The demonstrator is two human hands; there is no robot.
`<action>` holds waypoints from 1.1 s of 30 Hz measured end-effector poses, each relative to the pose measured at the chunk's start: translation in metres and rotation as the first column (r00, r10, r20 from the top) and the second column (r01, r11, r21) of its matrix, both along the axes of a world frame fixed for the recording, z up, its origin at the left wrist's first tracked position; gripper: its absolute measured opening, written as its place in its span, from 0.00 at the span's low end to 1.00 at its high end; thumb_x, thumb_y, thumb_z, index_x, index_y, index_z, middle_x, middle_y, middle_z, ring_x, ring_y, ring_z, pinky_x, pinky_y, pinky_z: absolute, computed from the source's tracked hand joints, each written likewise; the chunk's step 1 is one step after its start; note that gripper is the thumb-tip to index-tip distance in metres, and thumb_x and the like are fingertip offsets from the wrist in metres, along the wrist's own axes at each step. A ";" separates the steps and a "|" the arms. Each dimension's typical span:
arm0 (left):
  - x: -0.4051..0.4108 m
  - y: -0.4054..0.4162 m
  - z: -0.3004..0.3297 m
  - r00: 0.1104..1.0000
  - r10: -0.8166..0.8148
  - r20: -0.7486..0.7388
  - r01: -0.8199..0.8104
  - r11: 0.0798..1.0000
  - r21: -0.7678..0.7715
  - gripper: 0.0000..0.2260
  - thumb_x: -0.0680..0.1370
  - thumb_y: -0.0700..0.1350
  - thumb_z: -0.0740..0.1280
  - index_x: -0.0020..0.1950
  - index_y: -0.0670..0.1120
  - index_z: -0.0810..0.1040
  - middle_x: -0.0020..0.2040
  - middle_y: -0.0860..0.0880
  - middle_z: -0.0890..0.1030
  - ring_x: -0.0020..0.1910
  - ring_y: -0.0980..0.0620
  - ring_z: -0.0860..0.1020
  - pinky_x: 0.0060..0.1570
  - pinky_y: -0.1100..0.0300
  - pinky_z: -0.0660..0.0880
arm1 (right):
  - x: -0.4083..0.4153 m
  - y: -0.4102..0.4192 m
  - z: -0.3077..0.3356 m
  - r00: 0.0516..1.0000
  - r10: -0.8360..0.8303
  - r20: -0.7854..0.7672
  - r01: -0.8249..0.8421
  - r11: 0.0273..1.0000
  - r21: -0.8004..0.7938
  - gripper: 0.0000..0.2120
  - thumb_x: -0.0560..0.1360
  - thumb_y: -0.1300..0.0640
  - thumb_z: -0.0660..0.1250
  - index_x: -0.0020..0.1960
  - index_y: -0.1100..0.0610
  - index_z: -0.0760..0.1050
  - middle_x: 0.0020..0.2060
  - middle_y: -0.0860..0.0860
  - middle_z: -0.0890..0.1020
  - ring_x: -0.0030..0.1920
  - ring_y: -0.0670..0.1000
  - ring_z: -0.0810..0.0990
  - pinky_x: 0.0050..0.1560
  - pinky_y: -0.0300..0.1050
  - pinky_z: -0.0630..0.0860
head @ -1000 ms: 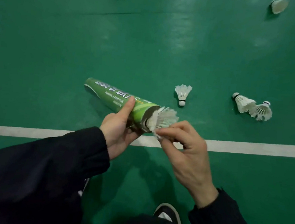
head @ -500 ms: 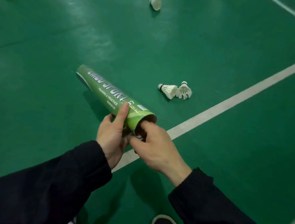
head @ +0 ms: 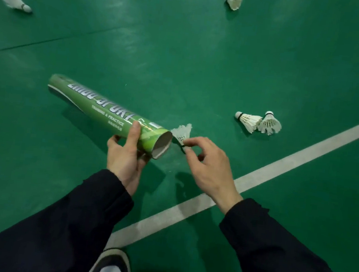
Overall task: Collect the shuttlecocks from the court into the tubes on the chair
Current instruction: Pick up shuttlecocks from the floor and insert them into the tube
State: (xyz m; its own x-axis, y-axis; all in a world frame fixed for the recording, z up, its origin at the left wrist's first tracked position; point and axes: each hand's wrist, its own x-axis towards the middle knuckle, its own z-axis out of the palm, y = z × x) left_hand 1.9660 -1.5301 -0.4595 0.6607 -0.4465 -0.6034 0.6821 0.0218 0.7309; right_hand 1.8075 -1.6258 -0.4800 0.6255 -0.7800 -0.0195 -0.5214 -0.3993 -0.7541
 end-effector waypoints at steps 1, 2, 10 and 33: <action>0.009 0.004 -0.003 1.000 0.008 0.001 -0.008 1.000 0.014 0.45 0.69 0.56 0.76 0.80 0.42 0.61 0.65 0.42 0.82 0.55 0.49 0.87 0.56 0.48 0.83 | 0.011 -0.012 -0.013 0.993 -0.002 -0.114 -0.006 0.998 -0.066 0.15 0.82 0.50 0.63 0.68 0.47 0.74 0.66 0.42 0.78 0.36 0.36 0.75 0.48 0.43 0.78; 0.016 0.008 -0.005 1.000 0.005 -0.004 -0.005 1.000 0.024 0.45 0.69 0.56 0.75 0.80 0.43 0.61 0.65 0.42 0.82 0.55 0.48 0.86 0.56 0.49 0.83 | 0.023 -0.024 -0.026 0.976 0.017 -0.216 -0.043 0.992 -0.117 0.20 0.82 0.50 0.62 0.73 0.45 0.68 0.73 0.42 0.72 0.34 0.38 0.75 0.47 0.47 0.81; 0.028 0.018 -0.016 0.996 -0.018 -0.089 0.021 0.999 0.034 0.40 0.71 0.55 0.74 0.79 0.42 0.66 0.64 0.42 0.84 0.57 0.46 0.86 0.50 0.53 0.85 | 0.041 -0.056 -0.068 0.903 0.125 -0.411 -0.149 0.989 -0.027 0.21 0.80 0.58 0.67 0.71 0.51 0.71 0.52 0.50 0.81 0.46 0.50 0.83 0.46 0.45 0.80; -0.031 -0.012 0.022 0.931 -0.306 -0.200 0.229 0.914 -0.335 0.38 0.76 0.59 0.73 0.75 0.35 0.69 0.65 0.32 0.81 0.61 0.37 0.83 0.51 0.50 0.83 | 0.005 0.037 0.079 0.977 0.122 -0.176 -0.149 0.977 -0.150 0.08 0.70 0.50 0.61 0.49 0.48 0.71 0.41 0.40 0.76 0.37 0.46 0.72 0.41 0.47 0.73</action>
State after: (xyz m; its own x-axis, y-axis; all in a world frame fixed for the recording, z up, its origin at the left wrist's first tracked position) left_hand 1.9347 -1.5417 -0.4380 0.3411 -0.7707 -0.5382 0.8483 0.0056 0.5296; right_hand 1.8126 -1.5890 -0.4013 0.7241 -0.6896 -0.0116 -0.5656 -0.5841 -0.5821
